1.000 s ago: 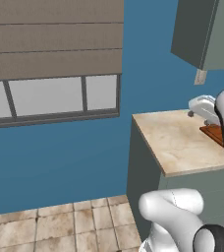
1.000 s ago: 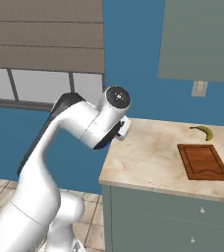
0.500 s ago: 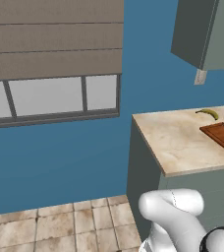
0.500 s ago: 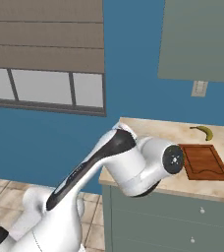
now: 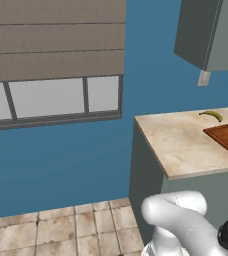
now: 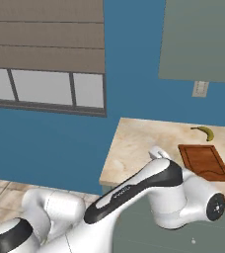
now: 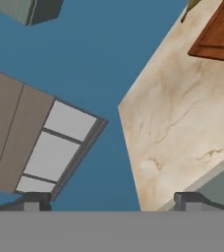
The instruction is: Open the drawer on the right and place the cutting tools on the cutting board.
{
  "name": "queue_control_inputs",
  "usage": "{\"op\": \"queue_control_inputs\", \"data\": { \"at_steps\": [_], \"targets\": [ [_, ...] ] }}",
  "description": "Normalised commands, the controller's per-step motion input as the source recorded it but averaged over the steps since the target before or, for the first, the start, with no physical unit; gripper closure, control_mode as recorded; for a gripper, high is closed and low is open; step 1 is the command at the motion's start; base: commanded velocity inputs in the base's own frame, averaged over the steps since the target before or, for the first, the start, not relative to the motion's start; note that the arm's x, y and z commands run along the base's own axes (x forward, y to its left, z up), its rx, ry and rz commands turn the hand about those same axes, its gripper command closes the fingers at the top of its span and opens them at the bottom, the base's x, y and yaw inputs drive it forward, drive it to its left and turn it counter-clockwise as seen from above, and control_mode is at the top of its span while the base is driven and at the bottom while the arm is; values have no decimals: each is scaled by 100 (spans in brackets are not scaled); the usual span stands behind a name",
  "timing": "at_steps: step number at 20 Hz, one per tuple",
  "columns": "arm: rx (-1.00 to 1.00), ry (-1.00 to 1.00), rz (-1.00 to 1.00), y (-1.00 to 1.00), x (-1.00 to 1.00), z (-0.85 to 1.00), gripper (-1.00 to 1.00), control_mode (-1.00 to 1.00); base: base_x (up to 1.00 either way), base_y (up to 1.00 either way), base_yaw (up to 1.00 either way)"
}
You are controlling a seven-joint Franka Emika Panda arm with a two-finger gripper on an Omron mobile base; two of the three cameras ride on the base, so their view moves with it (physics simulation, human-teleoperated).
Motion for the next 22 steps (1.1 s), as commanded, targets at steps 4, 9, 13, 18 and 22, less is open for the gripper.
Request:
{"op": "queue_control_inputs", "data": {
  "at_steps": [4,9,13,18,22],
  "targets": [
    [10,0,-5,-70,0,-59,-100,-100,0,0,0],
    [6,0,-3,-58,0,-53,-100,-100,0,0,0],
    [2,0,-2,-55,0,-58,-100,-100,0,0,0],
    [1,0,-2,-49,1,-61,-100,-100,0,0,0],
    [0,0,-1,-26,0,-66,-100,-100,0,0,0]
  ]
}}
